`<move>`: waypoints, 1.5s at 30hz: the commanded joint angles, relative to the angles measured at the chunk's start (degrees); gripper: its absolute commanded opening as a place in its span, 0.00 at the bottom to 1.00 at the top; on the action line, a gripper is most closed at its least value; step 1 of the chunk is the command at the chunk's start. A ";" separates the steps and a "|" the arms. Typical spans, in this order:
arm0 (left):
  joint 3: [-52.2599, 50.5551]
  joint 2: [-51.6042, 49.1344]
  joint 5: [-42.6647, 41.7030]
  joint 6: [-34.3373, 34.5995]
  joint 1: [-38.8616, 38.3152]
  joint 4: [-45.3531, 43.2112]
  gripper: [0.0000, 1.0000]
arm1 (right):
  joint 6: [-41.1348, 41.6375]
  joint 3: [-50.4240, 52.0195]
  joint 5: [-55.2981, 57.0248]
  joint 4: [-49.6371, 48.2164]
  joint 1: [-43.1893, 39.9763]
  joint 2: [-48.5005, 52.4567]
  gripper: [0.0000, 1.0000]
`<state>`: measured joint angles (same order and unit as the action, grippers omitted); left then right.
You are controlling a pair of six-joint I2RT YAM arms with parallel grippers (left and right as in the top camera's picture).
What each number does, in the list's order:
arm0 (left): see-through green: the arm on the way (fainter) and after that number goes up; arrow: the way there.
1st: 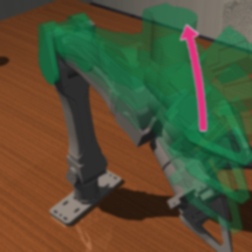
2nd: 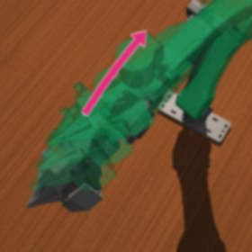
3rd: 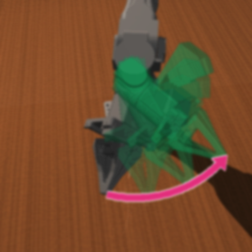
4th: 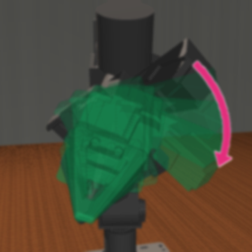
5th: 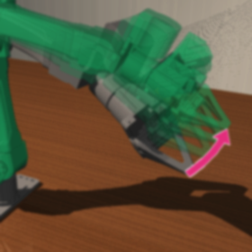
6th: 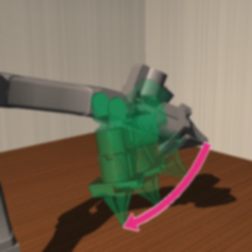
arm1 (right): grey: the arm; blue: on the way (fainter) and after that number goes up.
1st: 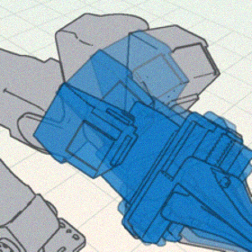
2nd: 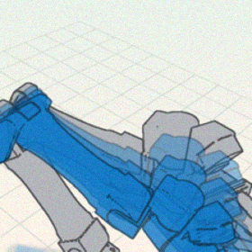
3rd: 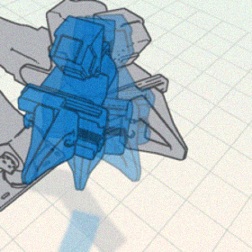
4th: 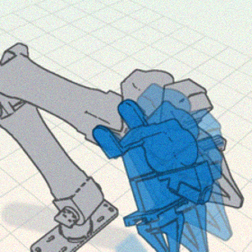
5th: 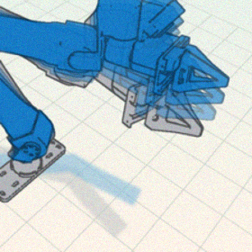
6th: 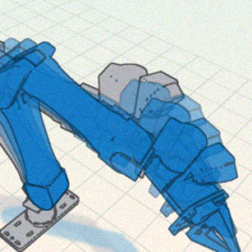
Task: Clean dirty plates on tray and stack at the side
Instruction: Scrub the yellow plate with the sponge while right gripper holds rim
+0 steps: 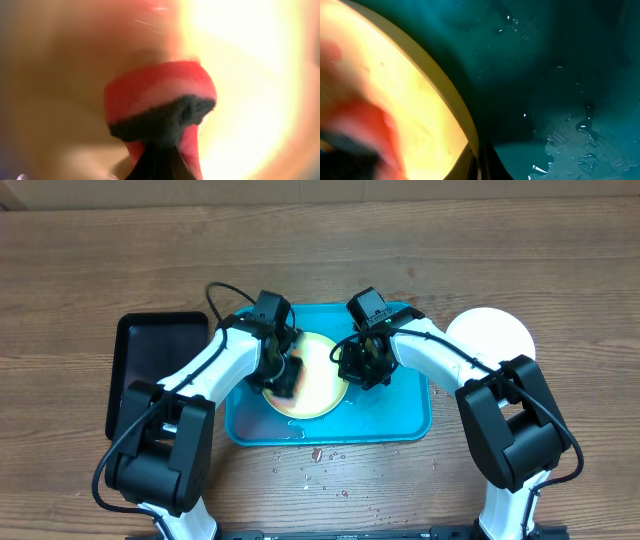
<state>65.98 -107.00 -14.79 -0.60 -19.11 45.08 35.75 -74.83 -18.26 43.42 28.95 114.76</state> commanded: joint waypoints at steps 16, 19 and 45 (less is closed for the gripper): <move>-1.66 -2.08 20.92 11.50 -1.27 -22.16 0.04 | 0.22 0.61 -2.16 -0.52 1.36 0.13 0.04; -1.64 -2.08 35.26 20.65 -1.27 -21.81 0.04 | 0.24 0.61 -1.95 -0.50 1.36 0.13 0.04; -1.62 -2.08 3.78 2.49 0.50 -17.66 0.04 | 0.22 0.61 -1.97 -0.72 1.36 0.13 0.04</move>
<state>64.23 -108.18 -24.67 -7.42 -19.75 33.56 35.79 -74.46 -19.97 42.72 30.41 114.78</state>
